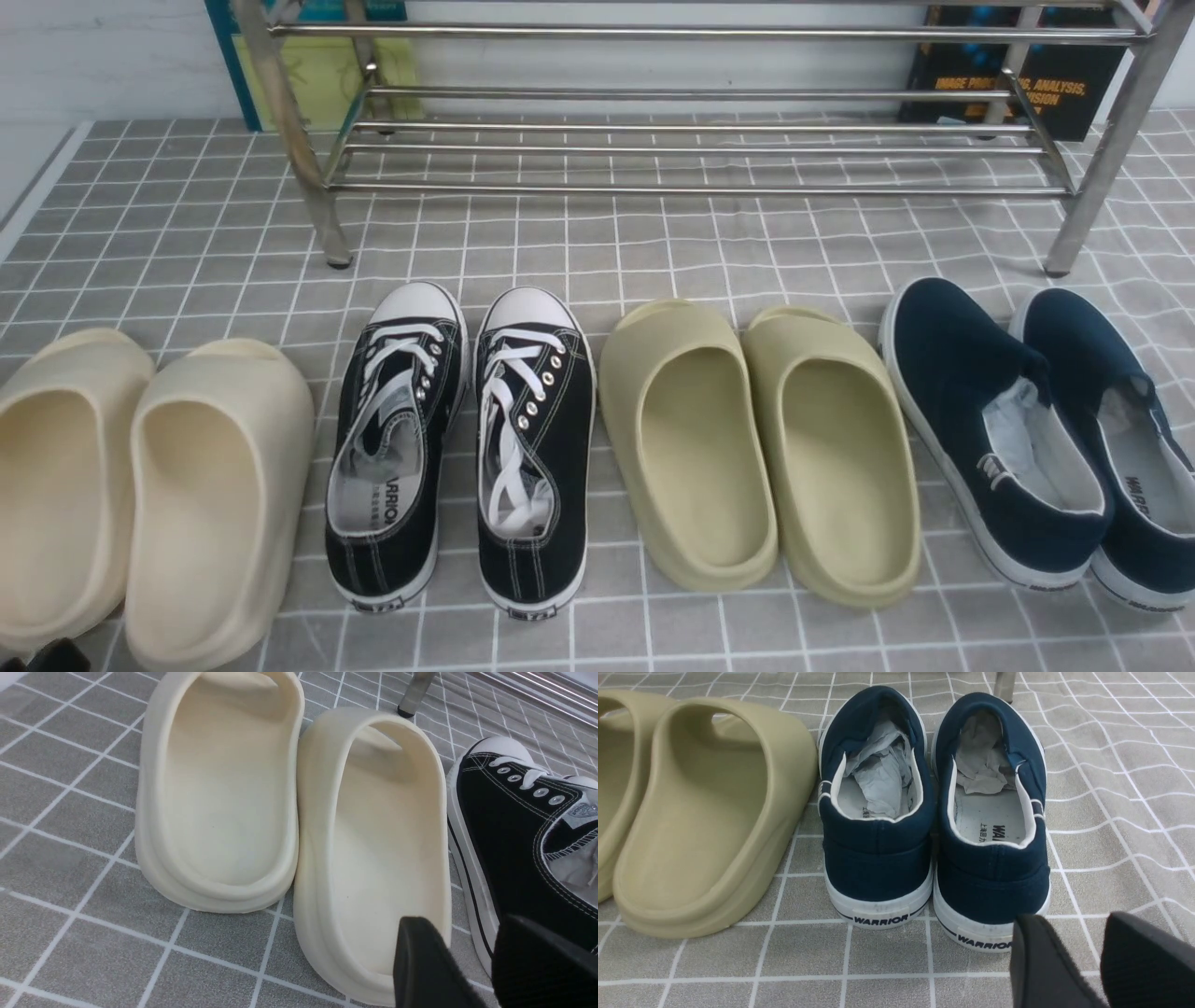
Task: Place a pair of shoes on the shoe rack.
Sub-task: Use the left arm to grab the shoe closest to it
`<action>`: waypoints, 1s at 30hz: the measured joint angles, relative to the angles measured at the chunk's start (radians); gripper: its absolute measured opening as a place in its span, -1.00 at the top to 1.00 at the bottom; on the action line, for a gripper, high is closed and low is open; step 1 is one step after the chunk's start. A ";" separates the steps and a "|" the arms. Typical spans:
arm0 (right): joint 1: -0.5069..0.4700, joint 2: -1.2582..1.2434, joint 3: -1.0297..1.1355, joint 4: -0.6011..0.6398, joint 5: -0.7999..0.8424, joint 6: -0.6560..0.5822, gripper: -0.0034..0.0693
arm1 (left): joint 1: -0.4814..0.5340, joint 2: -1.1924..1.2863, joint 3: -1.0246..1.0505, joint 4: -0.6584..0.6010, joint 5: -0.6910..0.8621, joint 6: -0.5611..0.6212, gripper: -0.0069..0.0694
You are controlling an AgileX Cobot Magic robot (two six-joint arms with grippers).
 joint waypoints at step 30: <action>0.000 0.000 0.000 0.000 0.000 0.000 0.25 | 0.000 0.000 0.000 -0.573 -0.133 -0.325 0.19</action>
